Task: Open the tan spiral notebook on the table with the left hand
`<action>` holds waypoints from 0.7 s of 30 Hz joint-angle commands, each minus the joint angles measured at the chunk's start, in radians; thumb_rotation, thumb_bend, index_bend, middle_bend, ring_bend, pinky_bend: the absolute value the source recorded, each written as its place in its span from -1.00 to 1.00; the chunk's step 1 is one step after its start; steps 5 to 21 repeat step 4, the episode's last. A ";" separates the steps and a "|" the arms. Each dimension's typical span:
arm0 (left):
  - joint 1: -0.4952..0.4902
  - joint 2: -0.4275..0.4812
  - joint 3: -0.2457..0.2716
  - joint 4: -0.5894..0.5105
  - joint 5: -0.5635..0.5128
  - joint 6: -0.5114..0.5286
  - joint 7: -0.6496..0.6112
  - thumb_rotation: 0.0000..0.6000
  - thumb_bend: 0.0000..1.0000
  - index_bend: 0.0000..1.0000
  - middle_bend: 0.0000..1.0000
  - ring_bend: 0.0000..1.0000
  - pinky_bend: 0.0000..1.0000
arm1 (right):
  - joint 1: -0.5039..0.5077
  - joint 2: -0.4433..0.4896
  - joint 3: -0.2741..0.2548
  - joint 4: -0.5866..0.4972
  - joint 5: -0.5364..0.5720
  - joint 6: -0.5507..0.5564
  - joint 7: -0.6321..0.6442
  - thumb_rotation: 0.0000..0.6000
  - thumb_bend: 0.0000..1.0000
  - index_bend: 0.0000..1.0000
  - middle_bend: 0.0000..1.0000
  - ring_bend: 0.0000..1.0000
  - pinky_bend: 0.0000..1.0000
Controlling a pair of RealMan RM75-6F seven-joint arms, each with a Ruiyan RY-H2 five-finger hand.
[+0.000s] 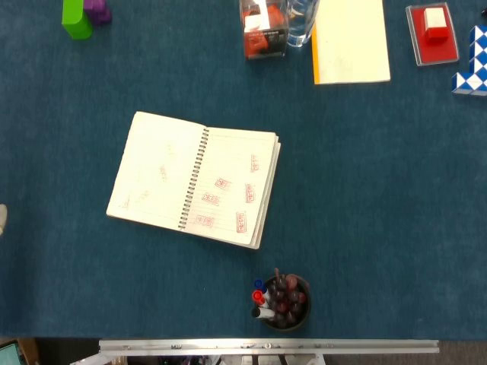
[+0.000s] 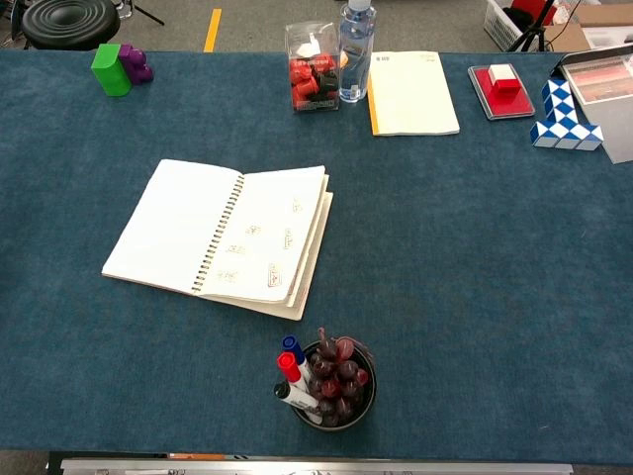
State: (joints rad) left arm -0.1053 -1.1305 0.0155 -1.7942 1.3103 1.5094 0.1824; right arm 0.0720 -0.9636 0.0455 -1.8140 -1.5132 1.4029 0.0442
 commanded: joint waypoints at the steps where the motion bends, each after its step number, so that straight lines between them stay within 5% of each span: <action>1: 0.005 0.001 -0.001 -0.002 0.001 -0.001 0.000 1.00 -0.39 -1.00 -1.00 -1.00 -0.92 | 0.005 -0.001 -0.003 -0.004 -0.002 -0.005 -0.008 1.00 -0.45 -0.64 -0.50 -0.67 -0.57; 21: 0.013 0.004 -0.003 -0.005 0.007 0.001 -0.003 1.00 -0.39 -1.00 -1.00 -1.00 -0.92 | 0.011 -0.002 -0.010 -0.010 -0.010 -0.016 -0.015 1.00 -0.44 -0.64 -0.50 -0.67 -0.57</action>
